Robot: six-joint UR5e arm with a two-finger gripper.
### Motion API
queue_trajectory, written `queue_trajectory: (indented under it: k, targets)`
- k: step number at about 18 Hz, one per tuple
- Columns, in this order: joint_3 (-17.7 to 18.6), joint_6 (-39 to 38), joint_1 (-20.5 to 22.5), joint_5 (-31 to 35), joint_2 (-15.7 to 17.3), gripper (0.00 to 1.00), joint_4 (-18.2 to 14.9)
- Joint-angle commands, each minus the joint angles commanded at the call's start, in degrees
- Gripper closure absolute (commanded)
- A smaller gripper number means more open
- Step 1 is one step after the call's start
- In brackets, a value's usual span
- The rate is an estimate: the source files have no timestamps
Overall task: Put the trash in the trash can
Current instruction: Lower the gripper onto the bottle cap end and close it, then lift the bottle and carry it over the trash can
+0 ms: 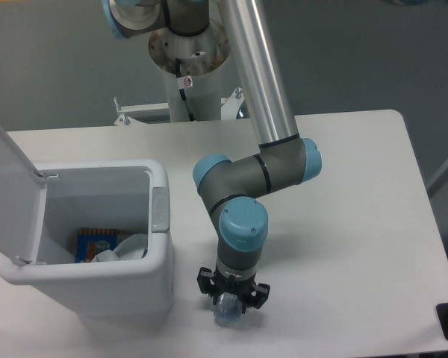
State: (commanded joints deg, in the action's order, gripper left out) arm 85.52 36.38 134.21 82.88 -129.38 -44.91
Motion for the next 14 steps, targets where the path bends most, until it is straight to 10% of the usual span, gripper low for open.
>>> queue_trajectory:
  k: [14]
  targets:
    - [-1.58,0.0,3.16,-0.7,3.43,0.4,0.26]
